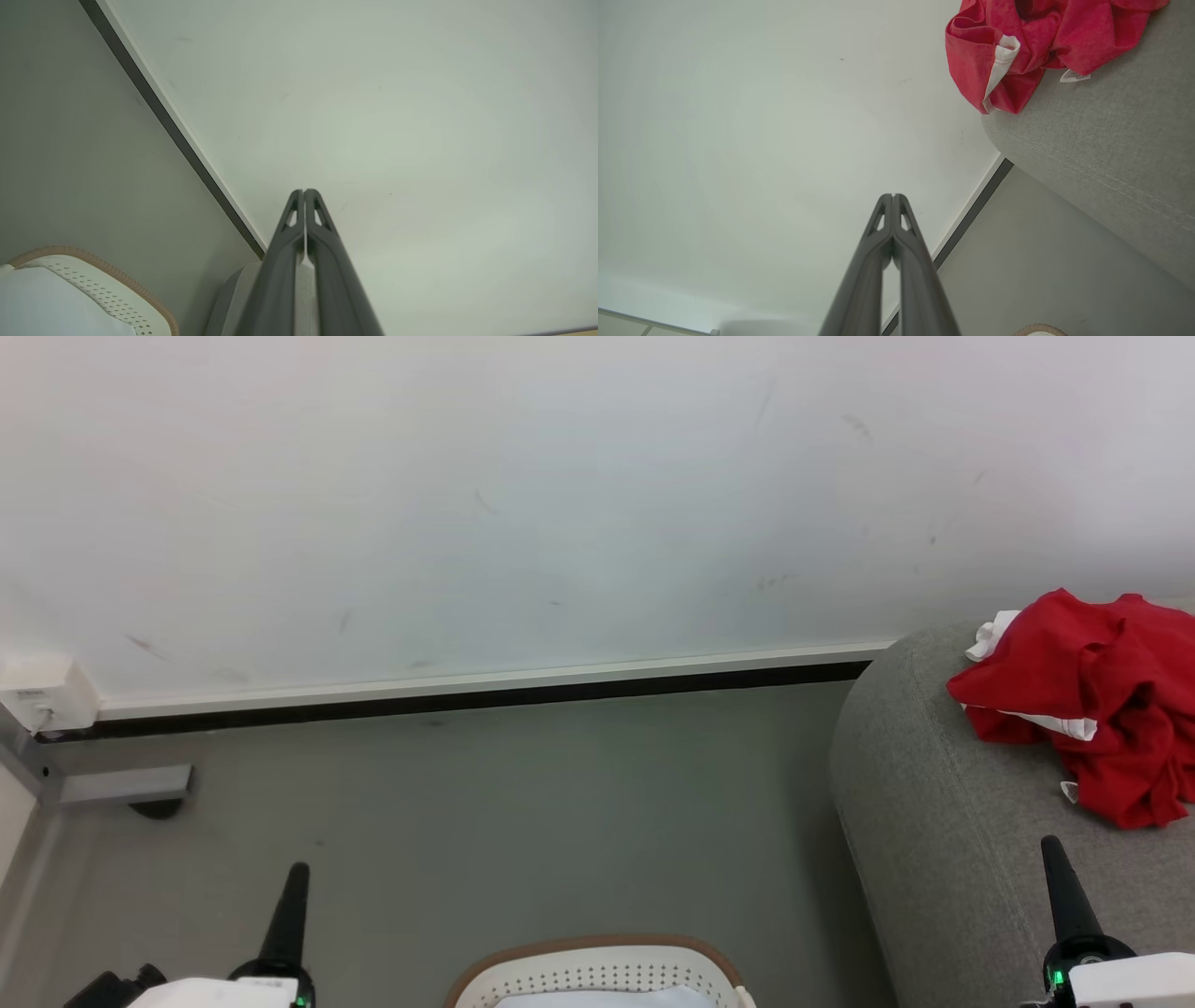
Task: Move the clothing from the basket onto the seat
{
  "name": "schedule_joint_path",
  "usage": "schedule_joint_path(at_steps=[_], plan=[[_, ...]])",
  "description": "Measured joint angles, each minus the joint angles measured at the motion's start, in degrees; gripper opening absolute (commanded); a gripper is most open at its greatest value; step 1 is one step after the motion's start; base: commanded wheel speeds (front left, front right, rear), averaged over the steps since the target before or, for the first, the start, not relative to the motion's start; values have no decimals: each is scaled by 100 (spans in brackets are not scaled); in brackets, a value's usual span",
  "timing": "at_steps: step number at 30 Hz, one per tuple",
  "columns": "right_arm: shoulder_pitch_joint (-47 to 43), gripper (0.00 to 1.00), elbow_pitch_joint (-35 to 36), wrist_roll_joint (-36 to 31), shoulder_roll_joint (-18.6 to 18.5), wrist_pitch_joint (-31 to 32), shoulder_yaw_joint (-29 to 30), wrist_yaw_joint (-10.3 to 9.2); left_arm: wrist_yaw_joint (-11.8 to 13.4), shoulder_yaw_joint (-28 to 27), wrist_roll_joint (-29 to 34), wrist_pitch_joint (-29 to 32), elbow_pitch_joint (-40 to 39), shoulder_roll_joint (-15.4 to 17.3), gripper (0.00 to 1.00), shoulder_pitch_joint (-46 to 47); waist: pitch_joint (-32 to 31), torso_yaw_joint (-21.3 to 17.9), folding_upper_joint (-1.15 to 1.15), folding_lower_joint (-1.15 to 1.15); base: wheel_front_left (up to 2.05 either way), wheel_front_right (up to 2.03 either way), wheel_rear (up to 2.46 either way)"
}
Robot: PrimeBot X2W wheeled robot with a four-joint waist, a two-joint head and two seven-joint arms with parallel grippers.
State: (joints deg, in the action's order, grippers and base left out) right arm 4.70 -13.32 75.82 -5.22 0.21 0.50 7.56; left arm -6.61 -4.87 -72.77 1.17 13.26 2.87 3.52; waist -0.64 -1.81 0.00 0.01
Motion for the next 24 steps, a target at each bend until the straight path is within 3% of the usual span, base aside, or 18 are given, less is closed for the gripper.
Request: schedule_joint_path(at_steps=[24], plan=[[83,0,-35,976,105,322,285,0,-44,-83,-1082,297,55,-3,0,136,41,93,0,-1,0,0,0]])
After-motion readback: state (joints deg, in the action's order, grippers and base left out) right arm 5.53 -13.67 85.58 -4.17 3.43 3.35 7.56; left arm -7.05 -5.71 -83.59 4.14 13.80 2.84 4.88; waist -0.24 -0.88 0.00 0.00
